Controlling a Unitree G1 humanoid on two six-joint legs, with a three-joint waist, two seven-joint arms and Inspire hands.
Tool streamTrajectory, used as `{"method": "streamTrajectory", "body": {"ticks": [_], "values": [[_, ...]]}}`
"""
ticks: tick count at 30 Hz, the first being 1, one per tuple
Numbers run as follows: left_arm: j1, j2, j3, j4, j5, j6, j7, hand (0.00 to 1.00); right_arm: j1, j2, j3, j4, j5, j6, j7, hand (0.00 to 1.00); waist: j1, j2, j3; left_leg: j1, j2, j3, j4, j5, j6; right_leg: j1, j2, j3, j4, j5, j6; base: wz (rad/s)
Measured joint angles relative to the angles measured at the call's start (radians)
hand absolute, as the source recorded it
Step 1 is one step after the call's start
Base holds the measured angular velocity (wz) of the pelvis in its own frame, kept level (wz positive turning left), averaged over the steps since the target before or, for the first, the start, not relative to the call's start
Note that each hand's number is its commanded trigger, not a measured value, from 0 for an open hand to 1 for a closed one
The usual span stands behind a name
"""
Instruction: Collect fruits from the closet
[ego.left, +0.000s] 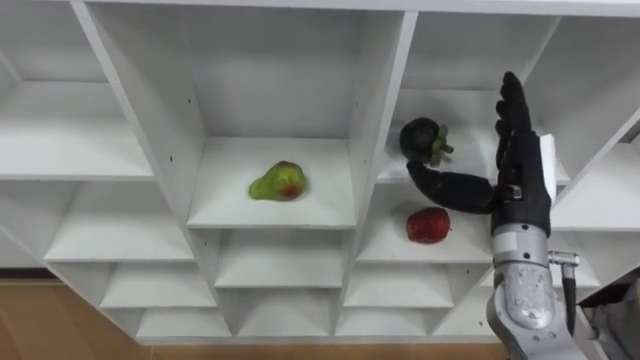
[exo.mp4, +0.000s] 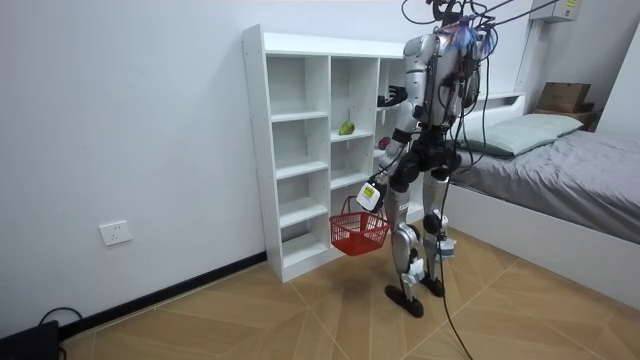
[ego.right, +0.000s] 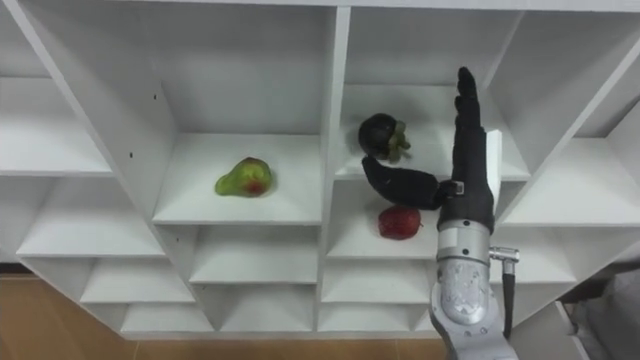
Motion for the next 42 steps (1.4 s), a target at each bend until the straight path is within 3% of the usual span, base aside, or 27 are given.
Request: {"method": "streamTrajectory", "body": {"ticks": [7,24,35,42], "values": [[-0.002,0.000,0.001,-0.001,0.010,0.000,-0.021,1.00,-0.011,-0.036,-0.003,0.043,0.010,-0.008,0.015,0.00,0.006,0.002,0.0004,0.002,0.001,-0.001,0.001,0.000,0.000,0.000,0.000,-0.001,0.000,0.000,0.000,0.00],[0.027,0.000,0.061,-0.030,0.023,0.011,-0.039,1.00,-0.067,-0.036,-0.061,0.029,0.004,-0.001,0.038,0.00,0.003,-0.009,-0.0060,0.002,-0.002,-0.026,0.004,0.000,0.000,0.019,-0.003,-0.024,-0.018,0.000,0.000,0.04],[0.032,0.002,0.060,-0.056,0.057,0.013,-0.038,1.00,-0.083,-0.036,-0.064,0.030,0.041,0.001,0.089,0.00,0.006,-0.013,0.0009,0.003,-0.001,-0.027,0.004,0.000,0.000,0.024,-0.003,-0.028,-0.017,0.000,0.000,0.00],[0.026,0.002,0.059,-0.071,0.060,0.013,-0.040,1.00,-0.123,-0.038,-0.070,0.030,0.048,0.001,0.160,0.00,0.005,-0.014,0.0005,0.000,-0.001,-0.029,0.003,0.000,0.000,0.022,-0.002,-0.030,-0.016,0.000,0.000,0.00]]}}
